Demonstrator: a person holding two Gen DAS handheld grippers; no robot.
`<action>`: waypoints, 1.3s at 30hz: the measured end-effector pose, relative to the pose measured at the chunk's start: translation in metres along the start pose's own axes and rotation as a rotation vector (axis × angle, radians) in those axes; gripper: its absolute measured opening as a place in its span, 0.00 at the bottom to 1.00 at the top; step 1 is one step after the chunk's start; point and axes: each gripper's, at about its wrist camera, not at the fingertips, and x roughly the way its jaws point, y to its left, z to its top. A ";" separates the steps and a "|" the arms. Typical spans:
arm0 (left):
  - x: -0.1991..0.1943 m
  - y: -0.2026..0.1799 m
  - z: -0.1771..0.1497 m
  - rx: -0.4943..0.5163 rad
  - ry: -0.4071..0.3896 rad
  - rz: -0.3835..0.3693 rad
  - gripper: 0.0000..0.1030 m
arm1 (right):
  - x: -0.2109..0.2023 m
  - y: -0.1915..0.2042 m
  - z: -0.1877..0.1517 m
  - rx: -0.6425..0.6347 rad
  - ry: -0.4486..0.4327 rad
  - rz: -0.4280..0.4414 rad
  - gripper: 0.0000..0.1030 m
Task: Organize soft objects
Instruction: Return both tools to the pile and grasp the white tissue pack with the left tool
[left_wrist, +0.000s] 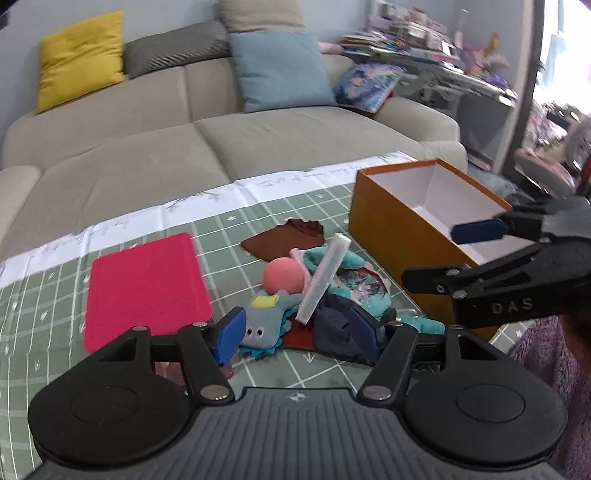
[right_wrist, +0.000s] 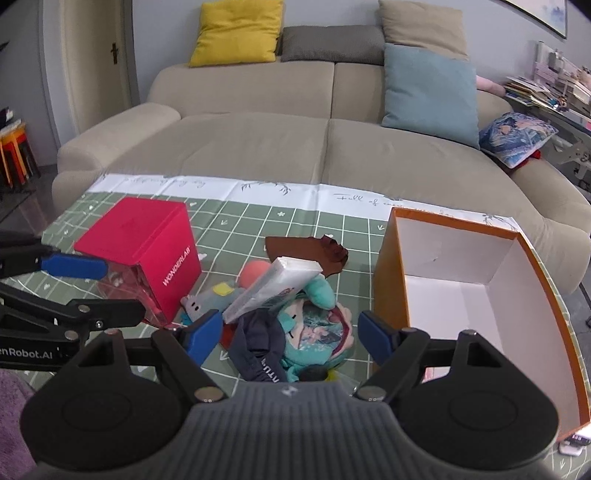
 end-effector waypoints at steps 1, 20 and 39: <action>0.004 -0.001 0.003 0.021 0.005 -0.015 0.73 | 0.003 -0.001 0.001 -0.007 0.005 -0.001 0.71; 0.102 -0.036 0.033 0.318 0.156 -0.092 0.63 | 0.076 -0.027 0.015 -0.222 0.132 0.079 0.34; 0.129 -0.038 0.023 0.364 0.108 -0.025 0.10 | 0.101 -0.027 0.015 -0.296 0.157 0.117 0.34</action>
